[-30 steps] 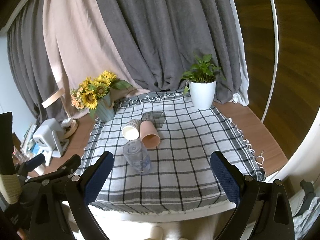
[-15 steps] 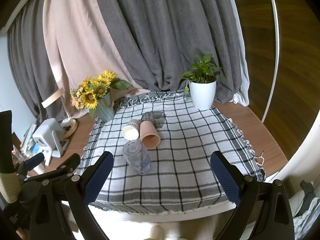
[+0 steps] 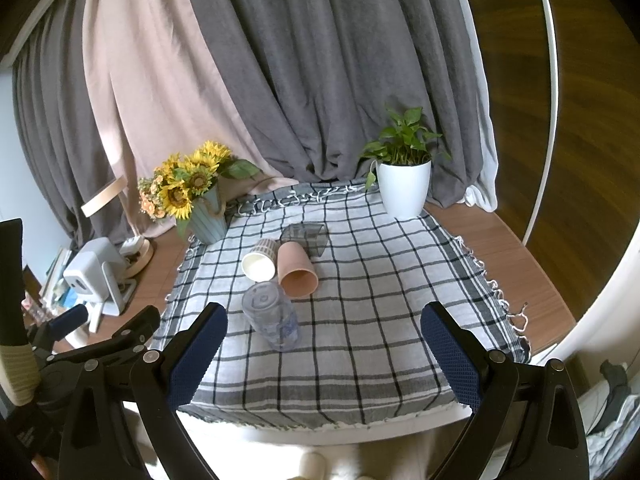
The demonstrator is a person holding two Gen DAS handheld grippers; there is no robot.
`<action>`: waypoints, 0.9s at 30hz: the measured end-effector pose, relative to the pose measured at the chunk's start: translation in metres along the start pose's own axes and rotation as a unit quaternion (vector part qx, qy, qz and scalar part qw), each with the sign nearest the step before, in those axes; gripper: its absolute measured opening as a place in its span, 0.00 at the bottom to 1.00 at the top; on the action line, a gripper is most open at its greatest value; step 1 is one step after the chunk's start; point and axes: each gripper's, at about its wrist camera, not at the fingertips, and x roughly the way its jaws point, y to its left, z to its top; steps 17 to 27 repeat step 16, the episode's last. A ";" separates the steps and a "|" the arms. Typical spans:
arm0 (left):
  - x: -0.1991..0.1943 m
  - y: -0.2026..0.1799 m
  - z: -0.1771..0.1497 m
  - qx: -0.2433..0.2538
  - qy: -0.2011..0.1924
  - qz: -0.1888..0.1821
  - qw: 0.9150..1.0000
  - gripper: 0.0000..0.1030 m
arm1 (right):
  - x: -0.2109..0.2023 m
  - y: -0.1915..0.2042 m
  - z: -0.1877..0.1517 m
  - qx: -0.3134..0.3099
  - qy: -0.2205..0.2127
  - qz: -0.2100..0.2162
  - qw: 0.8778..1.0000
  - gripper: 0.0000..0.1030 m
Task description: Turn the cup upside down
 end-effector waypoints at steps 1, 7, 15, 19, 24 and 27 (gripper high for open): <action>0.000 0.000 0.000 0.000 0.000 0.000 1.000 0.99 | 0.000 0.000 0.000 0.000 0.000 0.000 1.000 0.95; 0.002 -0.002 0.002 0.004 0.000 0.000 1.000 0.99 | 0.004 -0.003 0.001 0.001 0.002 -0.001 1.000 0.95; 0.004 -0.008 0.005 0.008 -0.001 -0.001 1.000 1.00 | 0.007 -0.006 0.003 0.001 0.002 -0.001 1.000 0.95; 0.004 -0.008 0.006 0.008 -0.002 0.000 1.000 1.00 | 0.007 -0.006 0.003 0.001 0.003 -0.001 1.000 0.95; 0.004 -0.008 0.006 0.008 -0.002 0.000 1.000 1.00 | 0.007 -0.006 0.003 0.001 0.003 -0.001 1.000 0.95; 0.004 -0.008 0.006 0.008 -0.002 0.000 1.000 1.00 | 0.007 -0.006 0.003 0.001 0.003 -0.001 1.000 0.95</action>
